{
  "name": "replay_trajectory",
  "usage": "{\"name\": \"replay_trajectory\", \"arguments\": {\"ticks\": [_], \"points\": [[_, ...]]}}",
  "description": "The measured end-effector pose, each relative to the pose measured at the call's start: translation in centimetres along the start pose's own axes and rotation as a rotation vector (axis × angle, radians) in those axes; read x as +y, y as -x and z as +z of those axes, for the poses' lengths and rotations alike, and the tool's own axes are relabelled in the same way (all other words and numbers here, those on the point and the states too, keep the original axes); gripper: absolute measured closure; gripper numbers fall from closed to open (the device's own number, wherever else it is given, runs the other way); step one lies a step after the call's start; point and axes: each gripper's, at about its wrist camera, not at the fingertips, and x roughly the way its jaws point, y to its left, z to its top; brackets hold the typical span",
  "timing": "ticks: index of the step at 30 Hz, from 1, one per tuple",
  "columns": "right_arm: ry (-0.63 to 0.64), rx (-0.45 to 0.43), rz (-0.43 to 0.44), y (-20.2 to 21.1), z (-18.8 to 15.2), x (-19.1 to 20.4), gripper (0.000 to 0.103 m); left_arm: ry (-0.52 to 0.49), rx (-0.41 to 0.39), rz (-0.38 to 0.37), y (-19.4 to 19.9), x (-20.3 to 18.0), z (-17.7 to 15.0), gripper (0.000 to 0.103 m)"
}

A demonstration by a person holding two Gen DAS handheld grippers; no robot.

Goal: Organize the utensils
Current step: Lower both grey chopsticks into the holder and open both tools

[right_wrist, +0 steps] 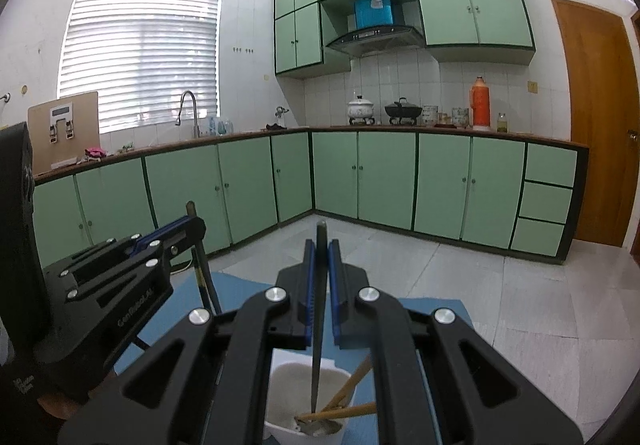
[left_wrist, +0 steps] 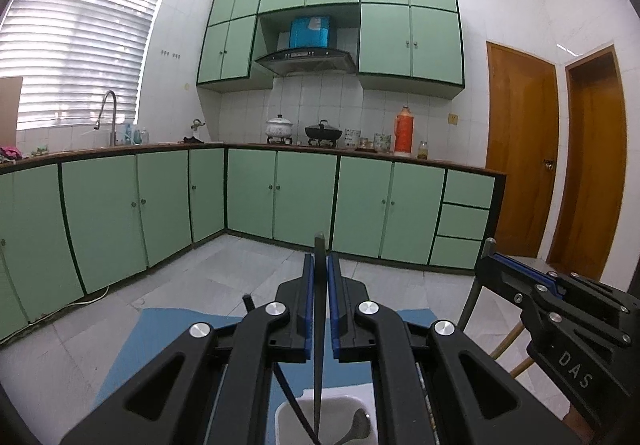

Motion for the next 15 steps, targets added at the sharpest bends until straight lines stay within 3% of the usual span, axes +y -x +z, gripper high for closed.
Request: {"name": "replay_trajectory", "arguments": {"ticks": [15], "points": [[0.007,0.039,-0.009,-0.5,-1.6,0.4,0.097,-0.01,0.038,0.02,-0.3,0.3,-2.3,0.096]]}}
